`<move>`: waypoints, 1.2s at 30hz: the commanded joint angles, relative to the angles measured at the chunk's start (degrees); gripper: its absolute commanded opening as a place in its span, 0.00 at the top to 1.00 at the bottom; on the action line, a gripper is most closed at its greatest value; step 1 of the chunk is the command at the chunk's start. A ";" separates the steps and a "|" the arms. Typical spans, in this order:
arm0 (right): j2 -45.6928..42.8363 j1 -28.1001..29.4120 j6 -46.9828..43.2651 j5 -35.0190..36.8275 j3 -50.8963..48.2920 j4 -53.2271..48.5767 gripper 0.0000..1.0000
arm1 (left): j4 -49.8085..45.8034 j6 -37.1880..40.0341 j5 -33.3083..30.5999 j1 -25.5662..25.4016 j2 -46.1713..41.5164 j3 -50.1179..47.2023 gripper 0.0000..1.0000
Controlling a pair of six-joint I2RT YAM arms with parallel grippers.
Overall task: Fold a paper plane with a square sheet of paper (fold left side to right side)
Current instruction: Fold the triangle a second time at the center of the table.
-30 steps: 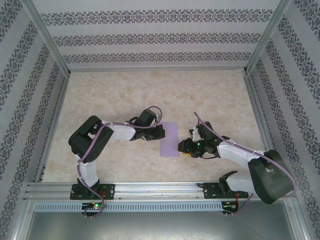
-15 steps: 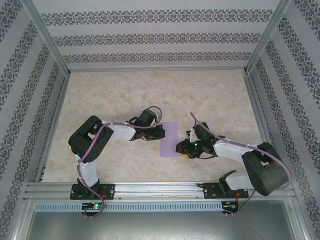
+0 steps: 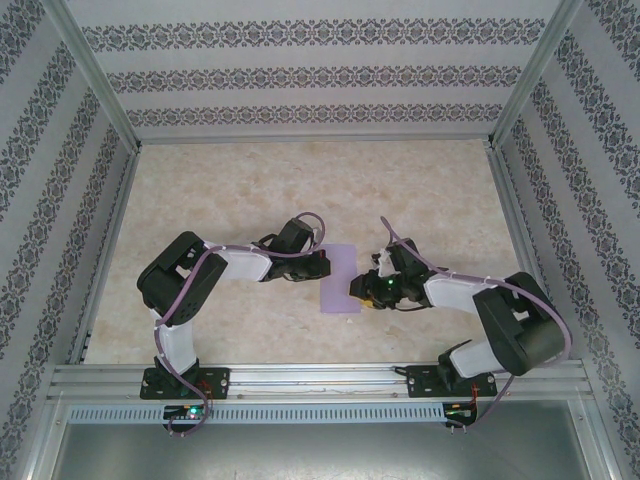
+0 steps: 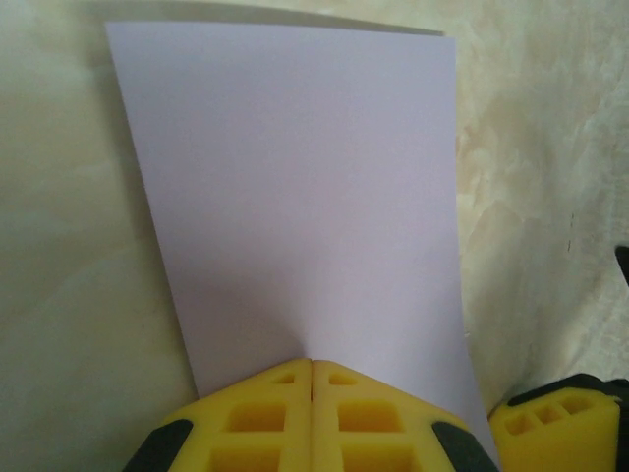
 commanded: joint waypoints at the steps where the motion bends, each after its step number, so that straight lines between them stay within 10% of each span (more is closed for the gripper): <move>1: 2.68 -1.02 -0.70 -2.31 2.84 3.12 0.65 | -3.56 -0.53 -1.02 -1.43 1.09 -2.11 0.97; 27: 10.00 -4.21 -1.87 -4.08 7.14 3.04 0.94 | -9.72 9.02 -6.88 -1.57 -12.09 2.21 0.80; 36: 8.19 -4.39 2.36 -4.37 6.70 2.08 0.94 | -16.69 22.50 -18.61 -12.18 -26.20 -5.91 0.66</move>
